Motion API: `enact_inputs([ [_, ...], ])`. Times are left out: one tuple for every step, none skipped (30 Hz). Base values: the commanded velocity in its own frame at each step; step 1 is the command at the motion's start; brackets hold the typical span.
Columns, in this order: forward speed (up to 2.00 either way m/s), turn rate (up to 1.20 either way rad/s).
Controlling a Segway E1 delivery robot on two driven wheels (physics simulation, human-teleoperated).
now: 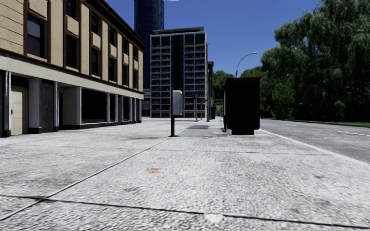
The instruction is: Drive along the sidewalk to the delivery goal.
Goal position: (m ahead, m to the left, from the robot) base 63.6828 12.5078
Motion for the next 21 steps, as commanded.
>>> enact_inputs([
  [2.00,0.68],
  [2.00,0.68],
  [2.00,0.67],
  [2.00,0.67],
  [2.00,0.65],
  [2.00,0.56],
  [2.00,0.38],
  [2.00,0.38],
  [2.00,0.31],
  [2.00,0.26],
  [2.00,0.16],
  [2.00,0.08],
  [2.00,0.05],
  [2.00,0.05],
  [2.00,0.05],
  [2.00,0.04],
  [2.00,0.04],
  [2.00,0.04],
  [2.00,0.04],
  [2.00,0.04],
  [2.00,0.00],
])
